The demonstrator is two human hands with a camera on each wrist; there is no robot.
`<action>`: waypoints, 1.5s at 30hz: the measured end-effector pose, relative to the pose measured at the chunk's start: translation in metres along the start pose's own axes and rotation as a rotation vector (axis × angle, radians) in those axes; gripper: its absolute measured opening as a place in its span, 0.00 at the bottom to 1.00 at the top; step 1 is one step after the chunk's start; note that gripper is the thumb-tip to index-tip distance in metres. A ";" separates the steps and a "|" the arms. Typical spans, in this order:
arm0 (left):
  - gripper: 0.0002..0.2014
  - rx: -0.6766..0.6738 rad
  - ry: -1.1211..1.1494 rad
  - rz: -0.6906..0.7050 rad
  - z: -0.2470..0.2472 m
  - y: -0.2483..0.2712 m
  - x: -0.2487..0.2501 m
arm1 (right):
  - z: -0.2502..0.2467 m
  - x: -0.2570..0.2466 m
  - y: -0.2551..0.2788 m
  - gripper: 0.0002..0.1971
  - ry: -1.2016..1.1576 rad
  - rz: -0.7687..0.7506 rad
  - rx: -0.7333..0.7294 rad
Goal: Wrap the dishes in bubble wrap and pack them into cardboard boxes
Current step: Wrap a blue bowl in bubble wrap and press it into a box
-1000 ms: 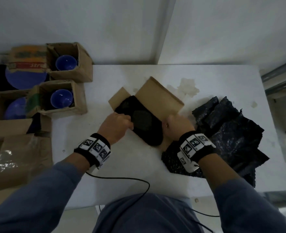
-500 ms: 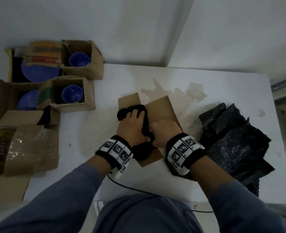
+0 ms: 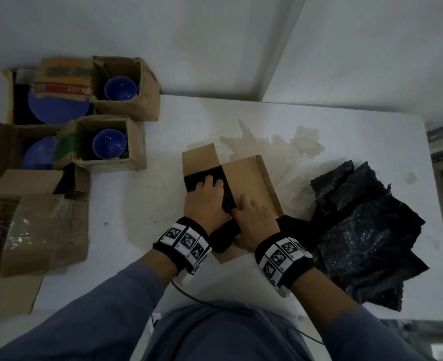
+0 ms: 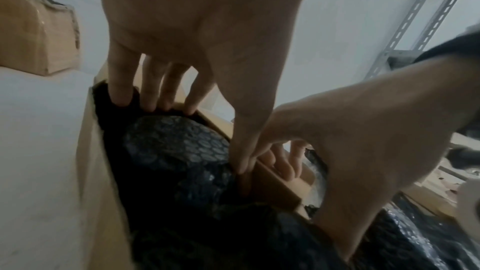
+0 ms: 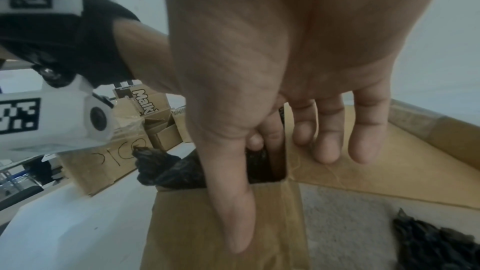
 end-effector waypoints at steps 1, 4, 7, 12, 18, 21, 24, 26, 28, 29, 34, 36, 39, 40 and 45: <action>0.44 0.053 -0.010 0.001 -0.004 0.002 0.000 | 0.000 0.000 0.000 0.17 0.005 0.002 0.001; 0.49 0.091 0.016 -0.013 -0.003 0.001 -0.001 | 0.001 0.000 -0.001 0.18 0.020 0.009 0.007; 0.54 -0.047 0.093 -0.036 0.005 -0.011 -0.005 | 0.002 0.000 -0.001 0.19 0.018 0.020 0.009; 0.52 -0.195 0.105 -0.009 0.009 -0.020 -0.007 | 0.004 -0.001 0.000 0.18 0.004 0.035 0.003; 0.54 0.019 -0.006 0.071 -0.001 -0.006 -0.007 | 0.006 0.000 0.001 0.18 -0.017 0.043 0.015; 0.58 -0.048 0.039 0.092 0.002 -0.012 -0.009 | 0.007 0.001 0.003 0.19 -0.039 0.048 0.014; 0.62 -0.147 0.090 0.058 0.007 -0.018 -0.009 | 0.007 0.001 0.004 0.20 -0.057 0.049 0.009; 0.61 -0.169 0.100 0.053 0.009 -0.018 -0.008 | 0.008 0.001 0.005 0.20 -0.065 0.048 0.006; 0.59 -0.163 0.100 0.060 0.009 -0.018 -0.008 | 0.008 0.002 0.006 0.20 -0.066 0.052 0.012; 0.59 -0.152 0.092 0.067 0.008 -0.017 -0.008 | 0.008 0.002 0.007 0.21 -0.068 0.053 0.013; 0.54 0.037 0.055 0.104 -0.004 -0.007 -0.012 | 0.011 0.005 0.008 0.22 -0.100 0.068 0.016; 0.57 -0.021 0.120 0.075 -0.003 -0.008 -0.017 | 0.012 0.006 0.009 0.22 -0.104 0.074 0.021; 0.59 -0.181 0.169 0.032 0.004 -0.017 -0.019 | 0.012 0.006 0.009 0.23 -0.107 0.082 0.023; 0.59 -0.209 0.162 0.028 0.004 -0.019 -0.017 | 0.012 0.006 0.010 0.23 -0.111 0.083 0.023; 0.61 -0.223 0.142 0.040 0.003 -0.020 -0.014 | 0.011 0.007 0.013 0.23 -0.108 0.079 0.037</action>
Point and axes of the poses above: each hand's wrist, its own y-axis away from the middle knuckle, its own z-axis out of the palm, x = y × z, the point moved 6 cm from there along -y, towards the middle knuckle, and after that the axes turned 9 degrees about z, right-handed, at the moved point
